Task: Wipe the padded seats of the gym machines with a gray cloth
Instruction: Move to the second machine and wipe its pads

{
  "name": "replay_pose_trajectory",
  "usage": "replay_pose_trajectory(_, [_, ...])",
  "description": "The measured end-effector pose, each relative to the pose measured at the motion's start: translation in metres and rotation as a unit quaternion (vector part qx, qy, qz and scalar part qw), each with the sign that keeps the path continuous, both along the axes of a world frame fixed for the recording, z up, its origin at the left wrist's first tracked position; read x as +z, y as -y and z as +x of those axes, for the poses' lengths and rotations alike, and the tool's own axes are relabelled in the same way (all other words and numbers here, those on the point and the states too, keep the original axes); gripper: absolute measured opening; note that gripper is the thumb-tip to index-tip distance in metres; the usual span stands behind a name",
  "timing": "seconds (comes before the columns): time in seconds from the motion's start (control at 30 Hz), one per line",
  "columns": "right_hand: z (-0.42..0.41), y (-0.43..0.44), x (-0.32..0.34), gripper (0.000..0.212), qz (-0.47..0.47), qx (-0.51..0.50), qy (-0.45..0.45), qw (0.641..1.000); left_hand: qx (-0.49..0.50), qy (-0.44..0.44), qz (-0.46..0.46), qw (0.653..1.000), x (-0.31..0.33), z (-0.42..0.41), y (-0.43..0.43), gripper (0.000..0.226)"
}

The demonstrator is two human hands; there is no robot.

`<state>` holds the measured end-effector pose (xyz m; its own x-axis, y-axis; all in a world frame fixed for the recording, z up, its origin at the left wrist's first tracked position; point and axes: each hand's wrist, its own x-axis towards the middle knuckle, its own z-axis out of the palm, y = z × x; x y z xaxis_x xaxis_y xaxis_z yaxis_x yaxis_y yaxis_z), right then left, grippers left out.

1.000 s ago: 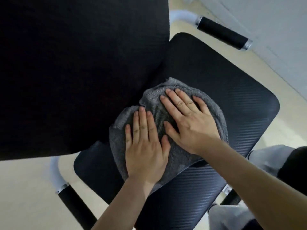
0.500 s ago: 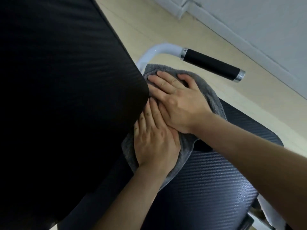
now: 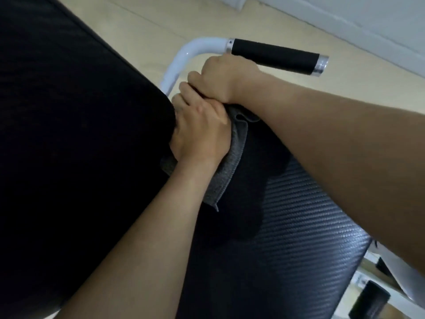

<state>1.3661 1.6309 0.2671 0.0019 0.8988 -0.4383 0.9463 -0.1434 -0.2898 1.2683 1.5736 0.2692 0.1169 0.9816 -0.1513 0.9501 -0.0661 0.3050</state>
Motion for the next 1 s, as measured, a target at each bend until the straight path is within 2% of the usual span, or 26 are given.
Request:
replay_pose_trajectory(0.1, [0.02,0.02,0.009,0.05,-0.029,-0.055,-0.077,0.995,-0.029,-0.062,0.0,0.998,-0.005,0.01,-0.002,0.056])
replay_pose_trajectory(0.2, [0.044,0.055,0.02,0.052,-0.035,-0.132,-0.145,0.98,-0.056,-0.067,0.01,0.996,-0.003,0.029,-0.011,0.052])
replay_pose_trajectory(0.33, [0.077,0.103,0.032,0.058,-0.103,-0.168,-0.133,0.971,-0.194,-0.069,0.035,0.978,0.008,0.057,0.007,0.048])
replay_pose_trajectory(0.43, [0.097,0.134,0.039,0.06,-0.121,-0.199,-0.132,0.964,-0.253,-0.064,0.027,0.965,0.015,0.077,0.032,0.051])
replay_pose_trajectory(0.6, [0.117,0.188,0.051,0.062,-0.093,-0.281,-0.144,0.944,-0.316,-0.026,0.04,0.948,0.021,0.099,0.067,0.045])
replay_pose_trajectory(0.77, [0.122,0.245,0.063,0.057,-0.008,-0.406,-0.183,0.895,-0.366,0.0,0.075,0.928,0.026,0.112,0.115,0.043])
replay_pose_trajectory(0.9, [0.123,0.293,0.065,0.057,-0.004,-0.44,-0.142,0.886,-0.479,0.055,0.042,0.875,0.03,0.113,0.142,0.037])
replay_pose_trajectory(0.93, [0.122,0.302,0.064,0.058,-0.003,-0.464,-0.171,0.869,-0.496,0.067,0.032,0.865,0.031,0.109,0.14,0.04])
replay_pose_trajectory(0.97, [0.118,0.306,0.062,0.057,0.005,-0.501,-0.233,0.834,-0.491,0.074,0.031,0.867,0.031,0.102,0.136,0.045])
replay_pose_trajectory(1.0, [0.111,0.305,0.058,0.059,0.013,-0.536,-0.315,0.783,-0.468,0.071,0.039,0.88,0.03,0.094,0.131,0.048])
